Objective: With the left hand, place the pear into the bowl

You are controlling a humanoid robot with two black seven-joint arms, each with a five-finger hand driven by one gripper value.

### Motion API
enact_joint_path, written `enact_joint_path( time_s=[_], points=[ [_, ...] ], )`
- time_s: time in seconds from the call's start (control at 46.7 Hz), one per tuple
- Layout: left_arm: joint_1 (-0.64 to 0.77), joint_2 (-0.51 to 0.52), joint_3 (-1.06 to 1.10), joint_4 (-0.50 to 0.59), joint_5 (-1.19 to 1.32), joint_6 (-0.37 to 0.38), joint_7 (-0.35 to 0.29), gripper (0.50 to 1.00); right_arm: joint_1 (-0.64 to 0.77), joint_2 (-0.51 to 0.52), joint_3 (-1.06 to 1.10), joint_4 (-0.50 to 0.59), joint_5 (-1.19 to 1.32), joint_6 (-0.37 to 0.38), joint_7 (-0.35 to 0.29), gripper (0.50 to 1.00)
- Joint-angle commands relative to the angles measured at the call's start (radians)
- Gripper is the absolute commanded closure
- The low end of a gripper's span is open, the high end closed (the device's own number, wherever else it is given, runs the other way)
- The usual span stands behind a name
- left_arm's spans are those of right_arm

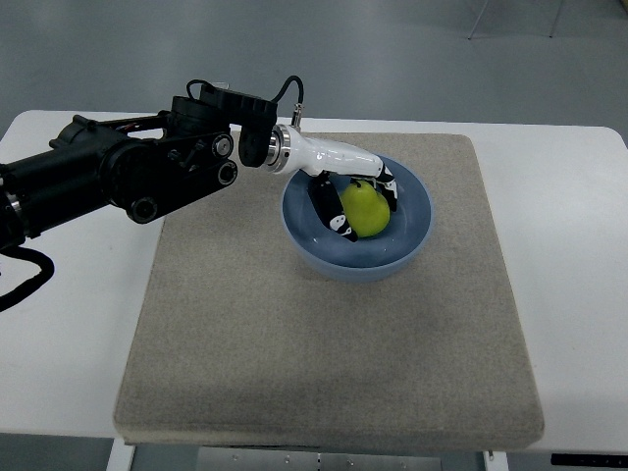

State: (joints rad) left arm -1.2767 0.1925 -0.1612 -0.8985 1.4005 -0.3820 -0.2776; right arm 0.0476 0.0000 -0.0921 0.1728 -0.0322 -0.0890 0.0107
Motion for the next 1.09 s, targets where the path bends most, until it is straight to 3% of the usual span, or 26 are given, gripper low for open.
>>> enact_joint_path(
  time_s=[0.0,0.043,0.064,0.171,0.279,0.664,0.771,1.071],
  points=[
    [0.003,-0.001,-0.001,-0.002,-0.009,0.002,0.0,0.869,0.0,0.0,0.0,0.001,0.0,0.0,0.0,0.576],
    [0.003,0.001,-0.001,-0.002,-0.011,0.002,0.0,0.761,0.0,0.0,0.0,0.001,0.0,0.0,0.0,0.576],
    [0.003,0.001,-0.001,-0.002,-0.011,0.002,0.0,0.735,0.0,0.0,0.0,-0.001,0.0,0.0,0.0,0.576],
    [0.003,0.001,-0.003,-0.003,-0.012,0.002,-0.002,0.658,0.0,0.0,0.0,0.001,0.0,0.0,0.0,0.576],
    [0.003,0.001,-0.003,-0.007,-0.014,0.002,-0.002,0.624,0.0,0.0,0.0,0.001,0.0,0.0,0.0,0.576],
    [-0.001,0.007,-0.017,-0.016,-0.015,0.002,-0.002,0.613,0.0,0.0,0.0,-0.001,0.0,0.0,0.0,0.576],
    [-0.013,0.01,-0.021,-0.017,-0.024,0.003,-0.002,0.581,0.0,0.0,0.0,0.001,0.0,0.0,0.0,0.576],
    [-0.026,0.012,-0.078,-0.016,-0.025,0.006,-0.002,0.581,0.0,0.0,0.0,0.001,0.0,0.0,0.0,0.576]
  ],
)
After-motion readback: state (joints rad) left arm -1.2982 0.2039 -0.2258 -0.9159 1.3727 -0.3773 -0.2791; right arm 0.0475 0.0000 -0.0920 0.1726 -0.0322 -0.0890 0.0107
